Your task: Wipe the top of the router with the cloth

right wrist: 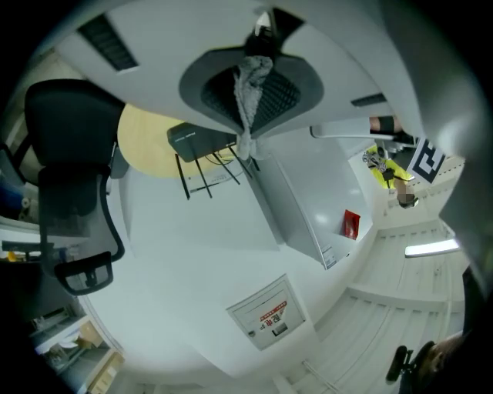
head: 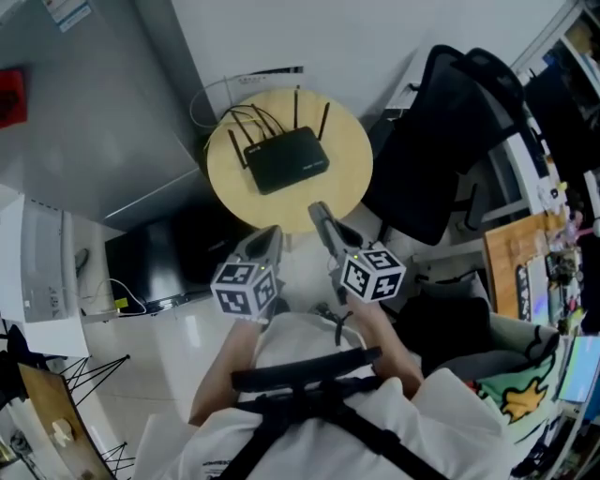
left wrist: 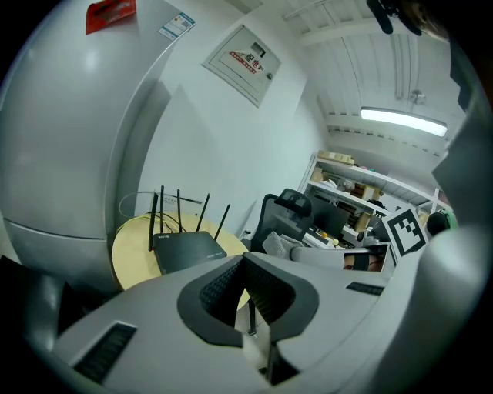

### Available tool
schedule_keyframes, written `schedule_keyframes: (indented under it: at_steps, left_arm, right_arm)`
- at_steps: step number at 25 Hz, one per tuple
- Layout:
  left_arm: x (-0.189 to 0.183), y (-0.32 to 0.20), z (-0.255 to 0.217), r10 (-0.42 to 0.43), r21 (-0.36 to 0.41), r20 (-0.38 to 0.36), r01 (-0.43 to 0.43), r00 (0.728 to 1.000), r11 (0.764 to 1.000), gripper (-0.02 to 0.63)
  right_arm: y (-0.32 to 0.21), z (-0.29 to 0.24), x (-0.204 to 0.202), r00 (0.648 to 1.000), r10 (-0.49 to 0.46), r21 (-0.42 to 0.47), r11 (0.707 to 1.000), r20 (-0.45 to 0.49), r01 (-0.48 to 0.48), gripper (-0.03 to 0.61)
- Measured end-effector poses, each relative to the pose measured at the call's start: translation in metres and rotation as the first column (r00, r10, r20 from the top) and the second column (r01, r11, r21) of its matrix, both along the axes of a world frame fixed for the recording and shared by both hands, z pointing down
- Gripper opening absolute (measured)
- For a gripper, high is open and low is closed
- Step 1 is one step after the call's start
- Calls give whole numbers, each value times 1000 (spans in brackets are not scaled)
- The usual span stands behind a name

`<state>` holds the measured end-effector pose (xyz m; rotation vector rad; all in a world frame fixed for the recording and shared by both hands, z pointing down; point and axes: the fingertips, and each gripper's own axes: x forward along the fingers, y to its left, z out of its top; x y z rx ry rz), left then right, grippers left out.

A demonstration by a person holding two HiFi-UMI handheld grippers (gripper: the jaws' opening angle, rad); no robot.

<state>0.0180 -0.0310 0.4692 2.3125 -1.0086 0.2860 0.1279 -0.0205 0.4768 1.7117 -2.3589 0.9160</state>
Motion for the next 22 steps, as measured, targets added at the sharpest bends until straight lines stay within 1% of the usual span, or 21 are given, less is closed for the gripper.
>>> schedule_keyframes:
  at_steps: [4, 9, 13, 22]
  left_arm:
    - [-4, 11, 2, -26, -2, 11, 26, 1000, 1000, -3]
    - [-4, 12, 1, -30, -1, -1, 30, 1000, 1000, -3]
    - [-2, 8, -4, -19, 10, -5, 20, 1000, 1000, -3]
    - [12, 2, -7, 17, 19, -5, -17, 1000, 1000, -3]
  right_arm:
    - [5, -2, -6, 1000, -31, 12, 999, -5, 31, 35]
    - [4, -6, -3, 1000, -26, 25, 999, -13, 26, 35]
    - [5, -8, -3, 1000, -15, 27, 1000, -9, 15, 35]
    - [1, -14, 12, 1000, 19, 43, 999, 2, -19, 35]
